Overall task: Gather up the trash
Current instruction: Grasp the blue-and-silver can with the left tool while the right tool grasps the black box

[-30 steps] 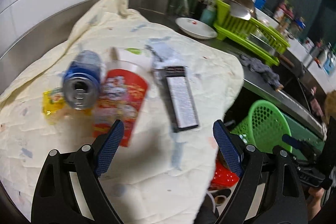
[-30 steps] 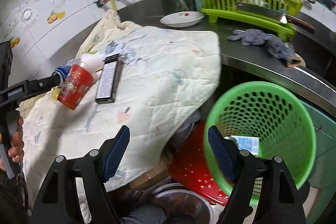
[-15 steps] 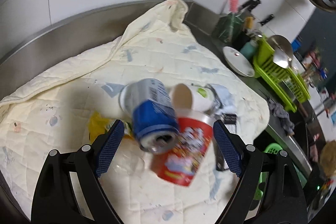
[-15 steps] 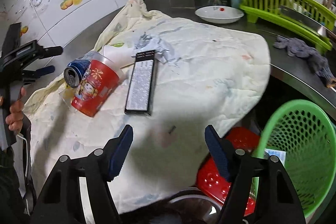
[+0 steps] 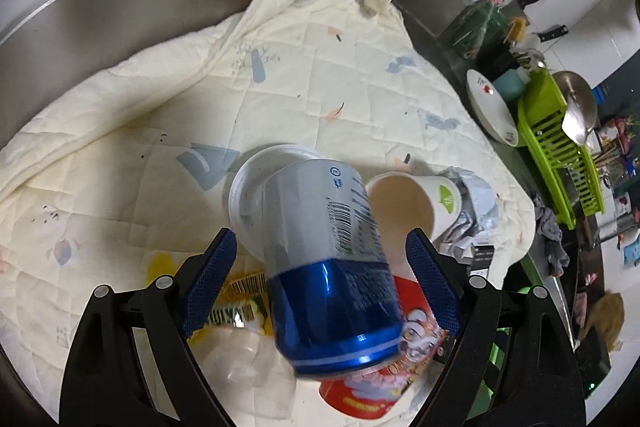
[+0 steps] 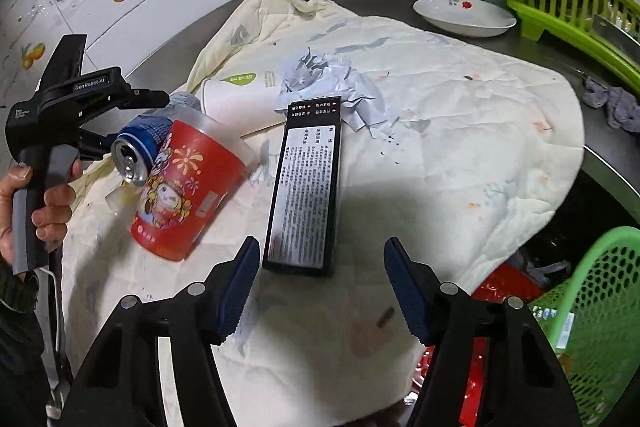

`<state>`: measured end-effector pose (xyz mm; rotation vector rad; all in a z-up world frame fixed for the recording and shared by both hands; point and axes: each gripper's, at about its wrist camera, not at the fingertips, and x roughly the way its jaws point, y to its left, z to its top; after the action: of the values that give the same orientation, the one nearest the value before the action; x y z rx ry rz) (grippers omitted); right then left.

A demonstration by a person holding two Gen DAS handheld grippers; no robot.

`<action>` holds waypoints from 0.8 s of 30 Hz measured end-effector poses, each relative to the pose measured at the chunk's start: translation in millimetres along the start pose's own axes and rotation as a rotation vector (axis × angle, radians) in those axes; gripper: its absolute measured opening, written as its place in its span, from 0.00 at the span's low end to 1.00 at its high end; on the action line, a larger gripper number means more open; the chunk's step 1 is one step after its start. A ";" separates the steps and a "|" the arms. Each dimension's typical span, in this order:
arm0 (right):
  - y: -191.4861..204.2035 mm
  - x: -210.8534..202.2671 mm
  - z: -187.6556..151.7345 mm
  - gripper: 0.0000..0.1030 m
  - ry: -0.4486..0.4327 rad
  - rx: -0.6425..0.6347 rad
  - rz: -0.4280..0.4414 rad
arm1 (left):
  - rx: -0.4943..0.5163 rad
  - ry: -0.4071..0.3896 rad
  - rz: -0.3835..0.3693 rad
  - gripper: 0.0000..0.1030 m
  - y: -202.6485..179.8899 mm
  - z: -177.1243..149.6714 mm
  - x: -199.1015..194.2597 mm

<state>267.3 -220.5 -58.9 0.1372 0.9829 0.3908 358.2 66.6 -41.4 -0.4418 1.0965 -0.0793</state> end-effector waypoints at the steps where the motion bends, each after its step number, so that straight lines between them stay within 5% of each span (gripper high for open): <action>1: -0.2 3.8 2.3 0.61 0.004 0.002 0.002 | -0.004 0.006 0.003 0.82 1.3 0.7 2.6; 13: 0.7 35.6 25.1 0.58 0.026 0.038 -0.004 | 0.005 0.061 0.000 0.82 5.0 6.4 23.5; 18: 7.8 49.4 28.9 0.52 0.045 0.027 -0.015 | 0.010 0.084 -0.024 0.68 3.4 5.2 28.7; 24: 10.2 57.8 29.8 0.43 0.050 0.030 -0.018 | 0.021 0.081 -0.044 0.64 2.6 1.9 27.7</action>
<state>317.9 -187.2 -84.8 0.1466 1.0385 0.3648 372.3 61.9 -65.0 -0.4465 1.1646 -0.1481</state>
